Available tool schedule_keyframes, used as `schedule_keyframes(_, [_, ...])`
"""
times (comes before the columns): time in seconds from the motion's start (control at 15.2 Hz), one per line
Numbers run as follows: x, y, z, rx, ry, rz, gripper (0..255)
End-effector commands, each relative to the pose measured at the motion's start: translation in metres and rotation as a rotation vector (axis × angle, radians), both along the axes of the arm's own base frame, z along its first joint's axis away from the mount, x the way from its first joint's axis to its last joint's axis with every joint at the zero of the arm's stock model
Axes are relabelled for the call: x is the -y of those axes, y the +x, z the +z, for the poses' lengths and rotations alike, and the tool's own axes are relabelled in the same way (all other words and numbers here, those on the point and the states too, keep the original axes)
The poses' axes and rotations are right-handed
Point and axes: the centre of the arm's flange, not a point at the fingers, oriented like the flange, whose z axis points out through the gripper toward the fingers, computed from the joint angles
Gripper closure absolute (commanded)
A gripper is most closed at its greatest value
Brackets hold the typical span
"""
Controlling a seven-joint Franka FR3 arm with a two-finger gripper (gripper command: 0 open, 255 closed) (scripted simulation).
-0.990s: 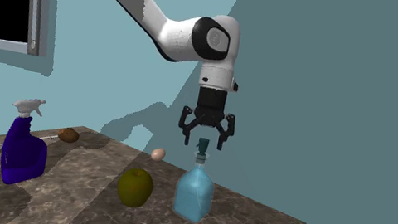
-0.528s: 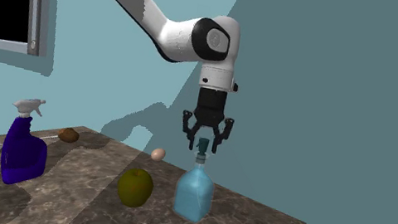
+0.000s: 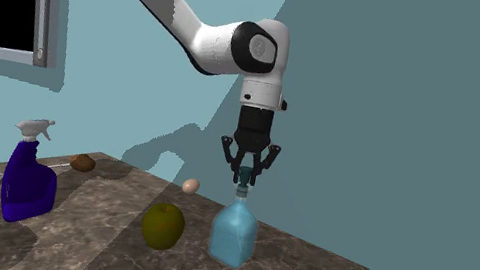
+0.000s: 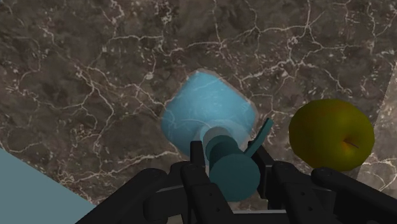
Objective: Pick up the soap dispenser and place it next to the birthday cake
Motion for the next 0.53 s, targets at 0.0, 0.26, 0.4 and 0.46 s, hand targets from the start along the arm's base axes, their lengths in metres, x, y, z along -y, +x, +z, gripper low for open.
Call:
schedule_keyframes(0.0, [0.000,0.000,0.000,0.000,0.000,0.000,255])
schedule_keyframes(0.26, [0.000,0.000,0.021,0.000,0.000,0.000,255])
schedule_keyframes(0.4, [0.000,0.000,0.032,0.000,0.000,0.000,255])
schedule_keyframes(0.46, [0.000,0.000,0.037,0.000,0.000,0.000,255])
